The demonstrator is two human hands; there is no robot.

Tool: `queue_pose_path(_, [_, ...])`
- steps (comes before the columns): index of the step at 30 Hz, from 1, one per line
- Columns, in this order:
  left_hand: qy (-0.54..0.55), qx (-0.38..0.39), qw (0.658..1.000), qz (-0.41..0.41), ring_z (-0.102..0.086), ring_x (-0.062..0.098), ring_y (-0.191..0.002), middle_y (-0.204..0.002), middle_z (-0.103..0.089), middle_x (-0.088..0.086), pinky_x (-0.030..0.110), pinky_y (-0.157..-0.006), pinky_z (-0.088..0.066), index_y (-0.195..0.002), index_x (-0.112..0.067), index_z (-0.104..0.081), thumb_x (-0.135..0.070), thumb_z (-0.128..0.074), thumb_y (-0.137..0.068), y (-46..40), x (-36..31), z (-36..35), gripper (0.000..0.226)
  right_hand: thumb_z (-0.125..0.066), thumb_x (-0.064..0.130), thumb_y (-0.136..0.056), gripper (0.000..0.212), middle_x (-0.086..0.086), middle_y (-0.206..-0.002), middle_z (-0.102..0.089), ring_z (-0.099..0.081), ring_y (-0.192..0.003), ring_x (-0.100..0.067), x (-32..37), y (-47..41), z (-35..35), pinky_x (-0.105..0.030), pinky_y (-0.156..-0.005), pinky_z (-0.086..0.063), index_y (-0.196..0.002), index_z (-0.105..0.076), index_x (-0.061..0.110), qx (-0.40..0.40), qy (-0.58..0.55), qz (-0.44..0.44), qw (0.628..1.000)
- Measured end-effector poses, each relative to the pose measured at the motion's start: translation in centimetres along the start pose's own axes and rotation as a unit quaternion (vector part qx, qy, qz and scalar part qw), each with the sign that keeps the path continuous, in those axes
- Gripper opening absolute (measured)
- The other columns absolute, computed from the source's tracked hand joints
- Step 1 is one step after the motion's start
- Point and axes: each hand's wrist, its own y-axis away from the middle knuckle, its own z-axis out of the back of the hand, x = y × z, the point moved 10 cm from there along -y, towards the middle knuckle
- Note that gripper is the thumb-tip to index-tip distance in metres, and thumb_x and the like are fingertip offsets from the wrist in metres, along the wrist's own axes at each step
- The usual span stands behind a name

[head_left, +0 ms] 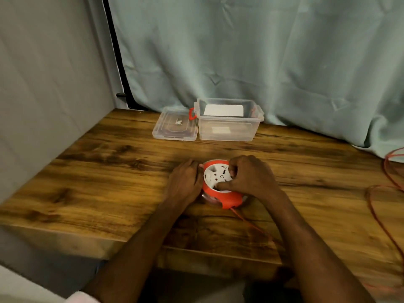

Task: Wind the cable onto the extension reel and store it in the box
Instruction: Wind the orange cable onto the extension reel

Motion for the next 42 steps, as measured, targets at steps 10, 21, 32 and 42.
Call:
queue_pose_path(10, [0.071,-0.006,0.997,0.006,-0.060,0.023,-0.114,-0.133,-0.059,0.008,0.035,-0.096,-0.048,-0.136,-0.013,-0.055,-0.029,-0.042,-0.104,0.1,0.2,0.7,0.038,-0.065,0.081,-0.074,0.078,-0.003,-0.126,-0.071,-0.066,-0.113,-0.025,1.3,-0.4,-1.5,-0.039,-0.096,-0.048,-0.123,-0.070,0.020,-0.094,-0.001,-0.111,0.989])
queue_pose_path(21, [0.235,-0.063,0.963,0.118,-0.059,0.015,-0.109,-0.125,-0.056,0.005,0.030,-0.098,-0.048,-0.125,-0.013,-0.068,-0.021,-0.056,-0.099,-2.7,4.7,0.6,0.030,-0.081,0.049,-0.078,0.030,0.016,-0.099,-0.074,-0.062,-0.078,-0.002,1.6,-4.0,0.1,-0.030,-0.072,-0.053,-0.100,-0.068,0.035,0.063,-0.045,0.088,0.993])
queue_pose_path(32, [0.269,-0.055,0.957,0.098,-0.055,0.009,-0.114,-0.132,-0.049,-0.003,0.021,-0.092,-0.050,-0.129,-0.018,-0.064,-0.029,-0.051,-0.103,-5.5,5.3,-1.1,0.031,-0.083,0.064,-0.068,0.046,0.016,-0.095,-0.068,-0.063,-0.081,-0.007,0.3,-6.9,-0.9,-0.023,-0.061,-0.043,-0.096,-0.059,0.037,0.031,-0.053,0.091,0.994])
queue_pose_path(42, [0.251,-0.075,0.962,0.071,-0.055,-0.002,-0.100,-0.121,-0.054,-0.002,0.001,-0.081,-0.044,-0.124,-0.015,-0.069,-0.023,-0.055,-0.101,-5.4,4.5,-0.4,0.028,-0.073,0.064,-0.079,0.056,0.013,-0.117,-0.077,-0.069,-0.096,-0.013,1.8,-5.0,-1.6,-0.026,-0.073,-0.042,-0.052,-0.047,0.023,-0.095,-0.066,-0.003,0.993])
